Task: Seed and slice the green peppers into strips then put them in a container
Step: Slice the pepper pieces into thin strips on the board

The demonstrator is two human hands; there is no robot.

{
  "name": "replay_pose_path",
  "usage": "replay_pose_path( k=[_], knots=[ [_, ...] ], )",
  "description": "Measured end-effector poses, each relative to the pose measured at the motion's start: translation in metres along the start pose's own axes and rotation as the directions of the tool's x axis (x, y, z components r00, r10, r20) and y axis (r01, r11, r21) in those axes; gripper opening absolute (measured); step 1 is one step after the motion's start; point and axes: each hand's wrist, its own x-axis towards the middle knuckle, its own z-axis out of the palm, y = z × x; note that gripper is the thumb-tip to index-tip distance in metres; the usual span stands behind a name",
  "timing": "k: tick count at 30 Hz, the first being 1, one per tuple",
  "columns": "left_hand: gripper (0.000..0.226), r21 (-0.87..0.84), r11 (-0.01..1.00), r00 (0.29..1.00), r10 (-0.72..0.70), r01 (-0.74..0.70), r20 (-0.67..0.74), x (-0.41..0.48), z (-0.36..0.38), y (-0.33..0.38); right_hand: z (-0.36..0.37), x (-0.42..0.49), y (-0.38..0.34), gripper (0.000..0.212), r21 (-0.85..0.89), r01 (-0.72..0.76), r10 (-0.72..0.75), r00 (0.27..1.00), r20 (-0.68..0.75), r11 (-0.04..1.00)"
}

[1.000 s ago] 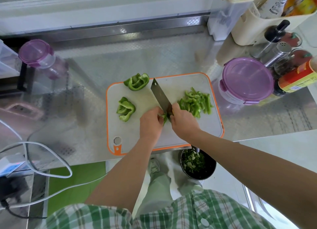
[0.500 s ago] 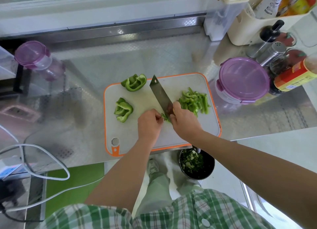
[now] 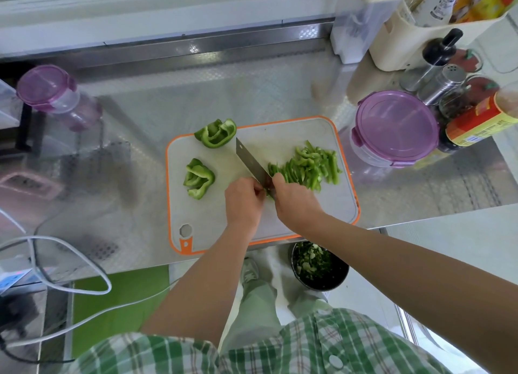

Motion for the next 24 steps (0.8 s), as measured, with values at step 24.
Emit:
replay_pose_path(
  k=[24],
  knots=[
    [0.011, -0.035, 0.998, 0.998, -0.048, 0.047, -0.028, -0.003, 0.001, -0.002, -0.005, -0.012, -0.004, 0.016, 0.083, -0.01, 0.013, 0.999, -0.036, 0.997]
  ],
)
